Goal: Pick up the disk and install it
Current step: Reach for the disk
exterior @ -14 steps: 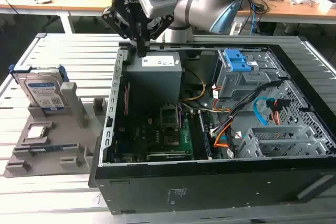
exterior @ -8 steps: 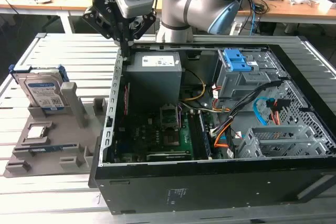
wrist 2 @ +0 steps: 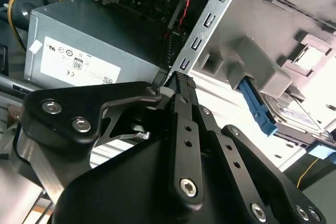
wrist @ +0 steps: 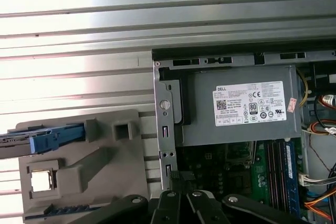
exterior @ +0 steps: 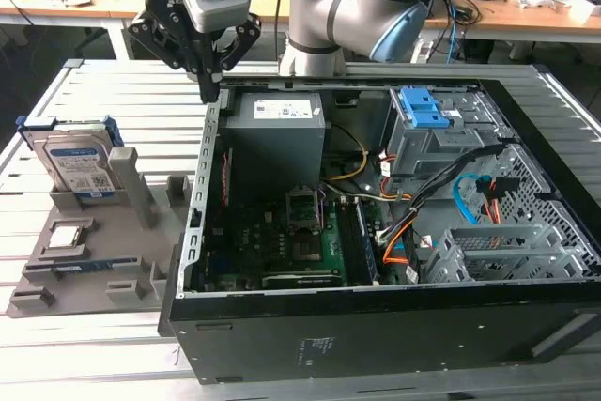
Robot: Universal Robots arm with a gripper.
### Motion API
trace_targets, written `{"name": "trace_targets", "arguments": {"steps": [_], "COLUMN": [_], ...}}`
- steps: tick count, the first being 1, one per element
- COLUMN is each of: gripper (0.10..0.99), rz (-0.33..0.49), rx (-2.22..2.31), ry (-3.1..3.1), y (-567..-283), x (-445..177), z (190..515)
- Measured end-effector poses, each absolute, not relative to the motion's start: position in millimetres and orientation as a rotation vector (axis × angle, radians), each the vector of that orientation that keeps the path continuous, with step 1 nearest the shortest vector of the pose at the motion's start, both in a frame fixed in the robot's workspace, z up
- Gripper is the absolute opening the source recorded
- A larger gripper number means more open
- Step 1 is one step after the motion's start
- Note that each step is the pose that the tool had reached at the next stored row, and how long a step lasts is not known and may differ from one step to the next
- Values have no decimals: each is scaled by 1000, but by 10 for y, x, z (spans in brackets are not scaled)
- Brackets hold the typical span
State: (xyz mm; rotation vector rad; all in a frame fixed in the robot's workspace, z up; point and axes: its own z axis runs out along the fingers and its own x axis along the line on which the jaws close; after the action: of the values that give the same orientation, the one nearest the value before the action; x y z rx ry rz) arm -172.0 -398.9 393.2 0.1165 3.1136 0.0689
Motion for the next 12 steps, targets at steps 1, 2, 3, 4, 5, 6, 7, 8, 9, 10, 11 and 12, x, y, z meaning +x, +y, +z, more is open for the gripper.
{"name": "trace_targets", "arguments": {"steps": [1,2,3,4,5,6,7,8,9,10,11,12], "gripper": [106,106,106,106,106,106,106,106,106,106,106,106], "rz": [69,69,69,69,69,69,69,69,69,69,69,69], "rx": [117,117,117,117,117,117,117,117,117,117,116,117], "ry": [3114,3114,3114,3114,3114,3114,3114,3114,3114,3114,3114,3114], "y": [-3988,-3988,-3988,-3988,-3988,-3988,-3988,-3988,-3988,-3989,-3989,-3989], "x": [-1736,-1746,-1755,-1770,-1796,-1811,-1824,-1845,-1857,-1871,-1891,-1915], "z": [3933,3933,3933,3933,3933,3933,3933,3933,3933,3933,3933,3933]}}
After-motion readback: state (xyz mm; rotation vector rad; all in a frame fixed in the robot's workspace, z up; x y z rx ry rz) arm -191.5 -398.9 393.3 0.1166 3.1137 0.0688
